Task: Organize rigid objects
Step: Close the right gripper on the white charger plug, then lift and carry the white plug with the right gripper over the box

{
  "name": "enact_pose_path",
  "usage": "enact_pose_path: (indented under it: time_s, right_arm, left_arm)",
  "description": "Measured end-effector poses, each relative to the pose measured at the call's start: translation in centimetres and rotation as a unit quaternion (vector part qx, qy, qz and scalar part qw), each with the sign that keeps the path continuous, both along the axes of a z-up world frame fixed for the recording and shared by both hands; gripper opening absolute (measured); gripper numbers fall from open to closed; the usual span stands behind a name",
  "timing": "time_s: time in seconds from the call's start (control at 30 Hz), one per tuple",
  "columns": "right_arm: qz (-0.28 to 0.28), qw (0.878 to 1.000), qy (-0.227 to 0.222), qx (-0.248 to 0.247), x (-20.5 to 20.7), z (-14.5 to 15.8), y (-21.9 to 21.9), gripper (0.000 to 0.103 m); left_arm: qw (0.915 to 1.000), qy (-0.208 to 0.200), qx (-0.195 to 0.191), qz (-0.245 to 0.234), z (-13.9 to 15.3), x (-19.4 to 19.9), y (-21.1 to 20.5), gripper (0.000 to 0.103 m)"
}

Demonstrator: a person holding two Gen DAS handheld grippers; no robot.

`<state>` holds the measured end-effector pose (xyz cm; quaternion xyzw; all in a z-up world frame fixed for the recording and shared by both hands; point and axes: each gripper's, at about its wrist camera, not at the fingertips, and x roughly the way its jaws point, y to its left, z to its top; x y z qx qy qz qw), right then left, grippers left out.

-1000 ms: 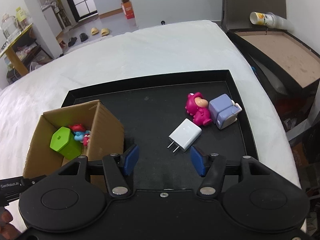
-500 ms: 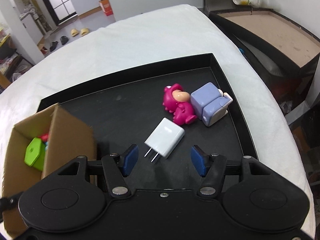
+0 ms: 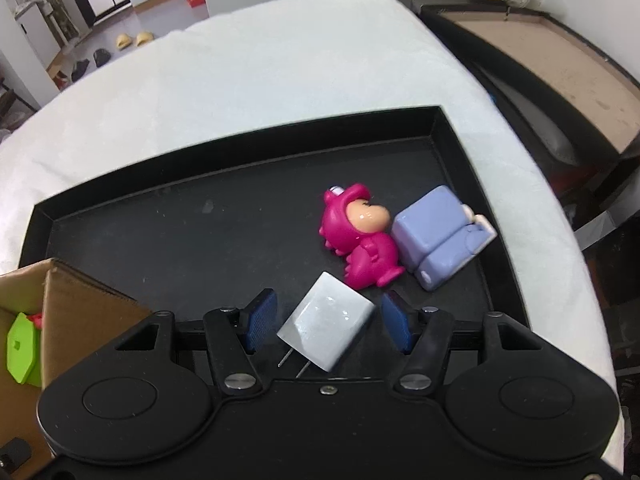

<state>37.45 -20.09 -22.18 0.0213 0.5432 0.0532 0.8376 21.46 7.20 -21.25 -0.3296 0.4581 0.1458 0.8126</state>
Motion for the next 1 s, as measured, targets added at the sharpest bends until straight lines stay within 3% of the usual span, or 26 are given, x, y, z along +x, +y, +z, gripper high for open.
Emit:
enact_pose_path:
  time_s: [0.23,0.6,1.0]
  right_arm:
    - [0.023,0.999,0.017,-0.024,-1.2,-0.7,-0.1,0.039]
    - [0.030,0.999,0.037,-0.008,-3.8,0.9,-1.4,0.038]
    - [0.032,0.998,0.004,0.057,-5.4,6.2,-1.7,0.038]
  left_arm:
    - [1.0000,0.000,0.002,-0.007,-0.2,0.2,-0.3,0.023]
    - [1.0000,0.001,0.001,-0.003,0.0,0.0,-0.3,0.023]
    - [1.0000,0.003,-0.001,-0.003,0.0,0.0,-0.3,0.024]
